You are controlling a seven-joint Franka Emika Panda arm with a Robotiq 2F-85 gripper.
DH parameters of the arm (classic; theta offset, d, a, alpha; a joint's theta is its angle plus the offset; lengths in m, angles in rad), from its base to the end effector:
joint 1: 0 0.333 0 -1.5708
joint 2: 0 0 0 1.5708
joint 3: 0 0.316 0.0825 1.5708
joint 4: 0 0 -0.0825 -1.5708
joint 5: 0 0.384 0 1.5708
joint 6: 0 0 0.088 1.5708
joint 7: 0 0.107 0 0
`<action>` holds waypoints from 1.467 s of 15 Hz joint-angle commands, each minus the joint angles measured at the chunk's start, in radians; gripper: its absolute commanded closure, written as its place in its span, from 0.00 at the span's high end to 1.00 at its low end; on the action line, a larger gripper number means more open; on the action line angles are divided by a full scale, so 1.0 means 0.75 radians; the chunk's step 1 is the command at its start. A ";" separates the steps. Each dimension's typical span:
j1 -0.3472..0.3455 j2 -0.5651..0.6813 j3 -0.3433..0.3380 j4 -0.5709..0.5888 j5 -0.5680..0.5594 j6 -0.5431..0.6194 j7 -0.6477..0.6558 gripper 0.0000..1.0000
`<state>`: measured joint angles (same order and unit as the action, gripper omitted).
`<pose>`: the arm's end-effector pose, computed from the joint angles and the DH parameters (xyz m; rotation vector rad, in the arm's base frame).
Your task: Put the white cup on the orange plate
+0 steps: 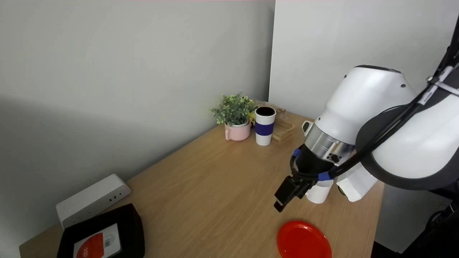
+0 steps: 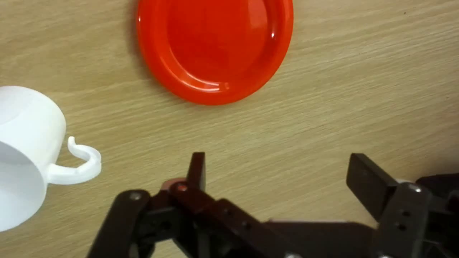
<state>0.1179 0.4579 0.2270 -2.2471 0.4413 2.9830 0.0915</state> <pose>0.5363 0.1626 0.1888 -2.8343 0.2997 -0.2995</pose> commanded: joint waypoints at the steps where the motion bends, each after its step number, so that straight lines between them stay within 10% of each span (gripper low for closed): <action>1: -0.024 0.007 0.017 0.006 -0.043 0.001 0.035 1.00; 7: -0.004 -0.008 -0.057 0.014 -0.078 0.000 0.097 1.00; 15: 0.303 -0.137 -0.541 -0.079 -0.406 -0.135 0.592 1.00; 16: 0.184 -0.066 -0.427 -0.020 -0.360 -0.065 0.483 1.00; 22: 0.202 -0.138 -0.425 -0.072 -0.341 -0.070 0.542 1.00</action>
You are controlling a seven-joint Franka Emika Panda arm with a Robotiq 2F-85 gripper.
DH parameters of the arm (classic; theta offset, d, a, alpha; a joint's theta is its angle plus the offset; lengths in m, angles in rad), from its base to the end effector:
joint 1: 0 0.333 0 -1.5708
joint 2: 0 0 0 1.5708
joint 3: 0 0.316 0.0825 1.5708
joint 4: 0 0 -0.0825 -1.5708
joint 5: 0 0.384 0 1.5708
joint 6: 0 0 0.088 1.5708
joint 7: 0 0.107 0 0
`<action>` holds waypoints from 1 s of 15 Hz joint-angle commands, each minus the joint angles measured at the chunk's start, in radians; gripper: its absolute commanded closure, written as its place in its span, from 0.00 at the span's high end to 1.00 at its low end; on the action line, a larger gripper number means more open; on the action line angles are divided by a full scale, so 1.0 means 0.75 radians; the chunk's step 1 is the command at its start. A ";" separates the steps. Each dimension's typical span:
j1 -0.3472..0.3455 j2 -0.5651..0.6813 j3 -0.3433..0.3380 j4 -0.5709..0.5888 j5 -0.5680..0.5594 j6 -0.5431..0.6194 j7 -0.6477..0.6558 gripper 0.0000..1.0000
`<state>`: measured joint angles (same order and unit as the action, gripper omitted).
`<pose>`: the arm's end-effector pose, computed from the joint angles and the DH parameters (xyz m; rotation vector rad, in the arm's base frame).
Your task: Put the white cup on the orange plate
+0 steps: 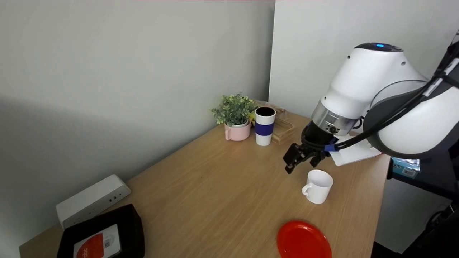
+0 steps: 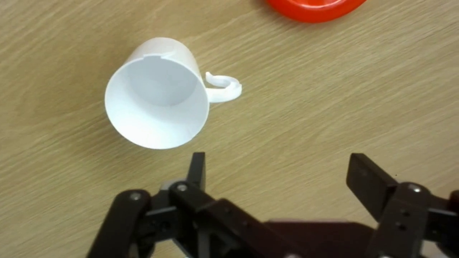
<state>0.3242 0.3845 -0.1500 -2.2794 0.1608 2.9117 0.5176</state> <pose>0.5497 0.0860 0.2123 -2.9458 0.7168 -0.3647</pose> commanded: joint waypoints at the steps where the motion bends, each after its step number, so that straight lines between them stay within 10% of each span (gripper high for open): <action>1: -0.093 -0.045 0.100 -0.031 0.053 0.026 -0.031 1.00; 15: -0.100 -0.037 0.098 -0.122 0.142 -0.009 0.220 1.00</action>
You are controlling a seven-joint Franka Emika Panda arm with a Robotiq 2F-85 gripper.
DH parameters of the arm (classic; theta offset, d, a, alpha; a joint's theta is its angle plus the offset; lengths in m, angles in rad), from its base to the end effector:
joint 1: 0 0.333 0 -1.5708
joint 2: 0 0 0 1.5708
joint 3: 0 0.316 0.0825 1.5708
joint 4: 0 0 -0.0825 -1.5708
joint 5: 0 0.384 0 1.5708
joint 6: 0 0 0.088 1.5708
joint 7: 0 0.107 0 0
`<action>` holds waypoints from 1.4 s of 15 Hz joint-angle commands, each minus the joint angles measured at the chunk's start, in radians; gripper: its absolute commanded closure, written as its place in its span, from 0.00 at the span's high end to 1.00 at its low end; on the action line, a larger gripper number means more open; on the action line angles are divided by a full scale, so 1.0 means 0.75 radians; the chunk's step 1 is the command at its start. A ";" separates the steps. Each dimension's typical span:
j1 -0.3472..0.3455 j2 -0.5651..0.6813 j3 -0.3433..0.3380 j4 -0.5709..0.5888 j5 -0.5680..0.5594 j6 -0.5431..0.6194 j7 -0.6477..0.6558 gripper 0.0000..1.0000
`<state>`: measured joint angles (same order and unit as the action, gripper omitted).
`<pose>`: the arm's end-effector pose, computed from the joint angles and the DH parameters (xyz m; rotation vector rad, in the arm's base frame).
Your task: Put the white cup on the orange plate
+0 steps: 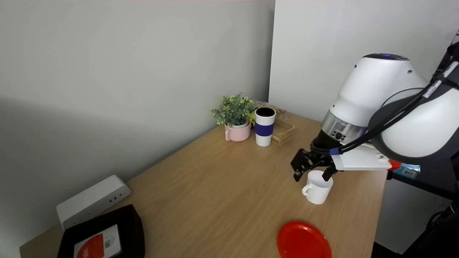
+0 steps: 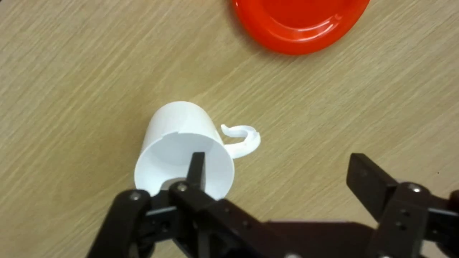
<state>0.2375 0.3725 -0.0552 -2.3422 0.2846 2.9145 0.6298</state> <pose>0.5258 0.0785 0.1941 -2.7995 1.0420 -0.2341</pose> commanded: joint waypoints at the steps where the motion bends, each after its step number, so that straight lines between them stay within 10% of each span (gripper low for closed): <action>1: 0.021 -0.011 -0.044 -0.034 -0.042 -0.021 0.094 1.00; 21: -0.074 0.068 -0.037 0.124 -0.070 -0.152 0.085 1.00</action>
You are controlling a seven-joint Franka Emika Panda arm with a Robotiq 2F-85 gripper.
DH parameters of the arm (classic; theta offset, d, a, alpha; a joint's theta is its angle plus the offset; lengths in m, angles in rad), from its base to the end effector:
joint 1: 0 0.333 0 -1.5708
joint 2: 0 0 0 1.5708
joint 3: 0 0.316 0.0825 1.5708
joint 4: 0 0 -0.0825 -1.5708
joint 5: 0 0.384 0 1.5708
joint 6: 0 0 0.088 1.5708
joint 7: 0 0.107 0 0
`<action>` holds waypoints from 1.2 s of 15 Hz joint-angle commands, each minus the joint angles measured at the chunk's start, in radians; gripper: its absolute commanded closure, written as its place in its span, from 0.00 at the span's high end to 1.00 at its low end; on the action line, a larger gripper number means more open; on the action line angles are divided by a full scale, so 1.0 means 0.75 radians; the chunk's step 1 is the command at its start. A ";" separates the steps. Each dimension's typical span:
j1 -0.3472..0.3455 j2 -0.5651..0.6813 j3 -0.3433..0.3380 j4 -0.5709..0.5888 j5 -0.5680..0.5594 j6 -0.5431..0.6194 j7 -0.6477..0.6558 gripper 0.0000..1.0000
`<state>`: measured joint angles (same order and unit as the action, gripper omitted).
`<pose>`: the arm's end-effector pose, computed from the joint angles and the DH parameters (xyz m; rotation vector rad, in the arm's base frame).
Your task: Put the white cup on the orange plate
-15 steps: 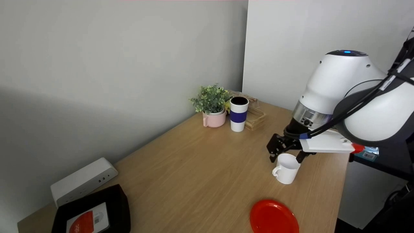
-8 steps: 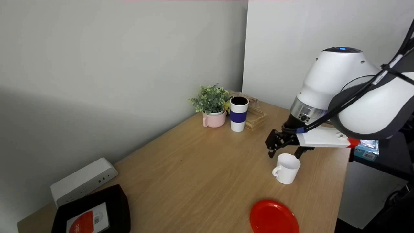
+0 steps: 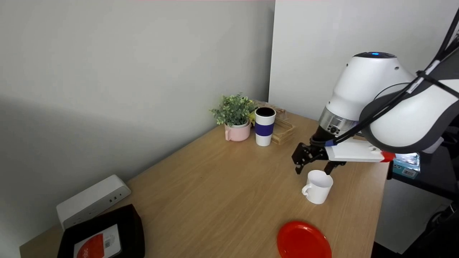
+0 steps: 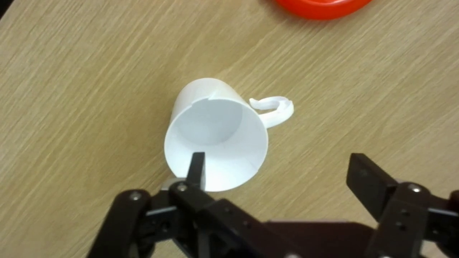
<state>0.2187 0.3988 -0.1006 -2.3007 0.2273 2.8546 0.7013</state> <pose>0.5380 0.0502 0.1892 -2.8014 1.1601 -0.1967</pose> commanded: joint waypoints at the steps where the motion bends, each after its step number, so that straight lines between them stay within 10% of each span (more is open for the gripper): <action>1: -0.056 0.043 0.023 0.088 0.005 -0.092 -0.013 1.00; 18: -0.190 0.186 0.122 0.409 0.189 -0.634 -0.006 1.00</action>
<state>0.0973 0.5140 -0.0124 -2.0339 0.3466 2.4401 0.6803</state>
